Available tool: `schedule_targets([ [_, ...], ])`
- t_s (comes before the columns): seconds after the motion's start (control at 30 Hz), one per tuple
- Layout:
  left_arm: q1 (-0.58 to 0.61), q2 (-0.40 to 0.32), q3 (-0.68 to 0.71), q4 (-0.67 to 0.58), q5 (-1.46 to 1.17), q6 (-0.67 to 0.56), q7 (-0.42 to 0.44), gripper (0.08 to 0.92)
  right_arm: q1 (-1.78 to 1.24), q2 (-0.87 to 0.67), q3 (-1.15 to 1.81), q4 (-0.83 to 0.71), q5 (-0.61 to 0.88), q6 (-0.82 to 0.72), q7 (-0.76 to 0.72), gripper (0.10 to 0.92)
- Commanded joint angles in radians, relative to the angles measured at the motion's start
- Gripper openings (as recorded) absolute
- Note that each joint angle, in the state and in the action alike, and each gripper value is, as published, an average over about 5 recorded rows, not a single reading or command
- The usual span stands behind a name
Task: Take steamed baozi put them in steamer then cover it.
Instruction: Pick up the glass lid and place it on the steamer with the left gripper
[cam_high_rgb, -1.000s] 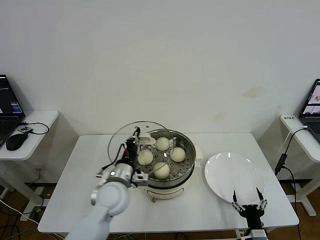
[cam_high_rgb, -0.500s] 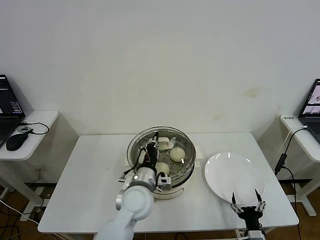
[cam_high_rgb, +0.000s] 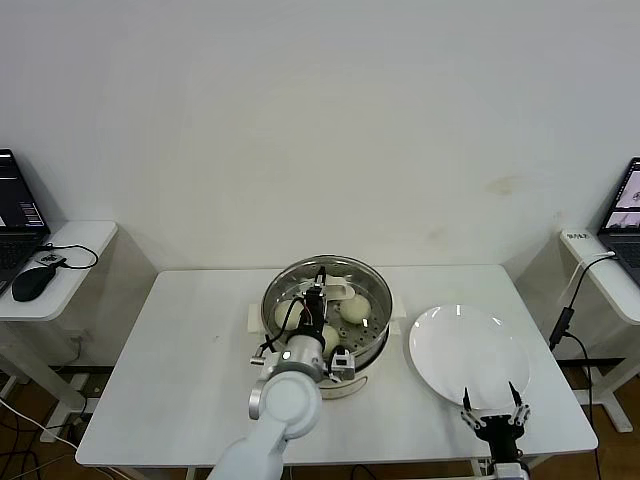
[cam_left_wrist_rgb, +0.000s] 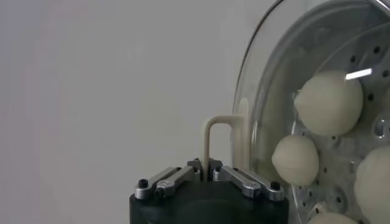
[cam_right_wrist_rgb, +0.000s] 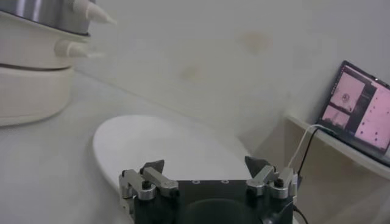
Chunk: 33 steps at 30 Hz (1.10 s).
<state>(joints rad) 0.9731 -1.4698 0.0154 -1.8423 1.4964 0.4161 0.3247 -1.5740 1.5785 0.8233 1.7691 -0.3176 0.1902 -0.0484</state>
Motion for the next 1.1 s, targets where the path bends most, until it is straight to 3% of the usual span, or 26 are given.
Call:
schedule_targets([
  [0.03, 0.006, -0.021, -0.010, 0.030, 0.027, -0.009, -0.008, 0.140, -0.002, 0.000, -0.002, -0.003, -0.005, 0.001, 0.000, 0.823],
  [0.93, 0.020, -0.055, -0.020, 0.067, 0.034, -0.036, -0.048, 0.143, -0.015, -0.003, 0.002, -0.003, 0.000, 0.010, -0.007, 0.823],
  [1.1, 0.042, -0.047, -0.013, 0.017, 0.034, -0.036, -0.049, 0.249, -0.015, -0.003, 0.000, 0.000, 0.002, 0.005, -0.009, 0.823],
])
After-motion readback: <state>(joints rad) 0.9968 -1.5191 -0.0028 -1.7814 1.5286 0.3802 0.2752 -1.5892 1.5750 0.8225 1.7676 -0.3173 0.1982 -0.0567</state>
